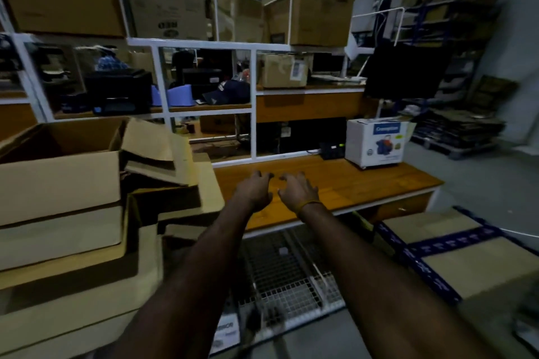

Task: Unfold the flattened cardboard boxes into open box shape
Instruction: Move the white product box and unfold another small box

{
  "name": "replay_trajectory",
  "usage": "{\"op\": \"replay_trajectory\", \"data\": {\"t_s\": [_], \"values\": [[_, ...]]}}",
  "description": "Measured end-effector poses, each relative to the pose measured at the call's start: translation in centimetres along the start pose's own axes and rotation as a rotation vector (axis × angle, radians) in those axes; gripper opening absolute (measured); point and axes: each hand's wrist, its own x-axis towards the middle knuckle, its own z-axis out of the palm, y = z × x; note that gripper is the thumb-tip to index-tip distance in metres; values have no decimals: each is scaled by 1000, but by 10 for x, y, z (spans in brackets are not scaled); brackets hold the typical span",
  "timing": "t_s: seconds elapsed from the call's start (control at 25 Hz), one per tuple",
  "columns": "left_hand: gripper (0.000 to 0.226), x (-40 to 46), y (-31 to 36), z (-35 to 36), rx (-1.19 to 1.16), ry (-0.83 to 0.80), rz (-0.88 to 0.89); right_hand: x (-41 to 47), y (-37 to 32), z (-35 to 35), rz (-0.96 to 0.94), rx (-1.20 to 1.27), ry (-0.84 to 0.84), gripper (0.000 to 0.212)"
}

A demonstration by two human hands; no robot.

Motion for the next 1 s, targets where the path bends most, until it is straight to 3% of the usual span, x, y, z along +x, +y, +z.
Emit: {"op": "replay_trajectory", "data": {"t_s": [0.2, 0.4, 0.72, 1.0], "values": [[61, 70, 104, 45, -44, -10, 59, 53, 118, -29, 56, -61, -22, 43], [61, 127, 166, 84, -47, -40, 82, 92, 205, -41, 113, -80, -67, 42], [59, 240, 219, 142, -3, -117, 124, 172, 305, -34, 216, -61, -90, 38], [62, 395, 248, 180, -77, -164, 185, 298, 378, -30, 322, -99, -51, 42]]}}
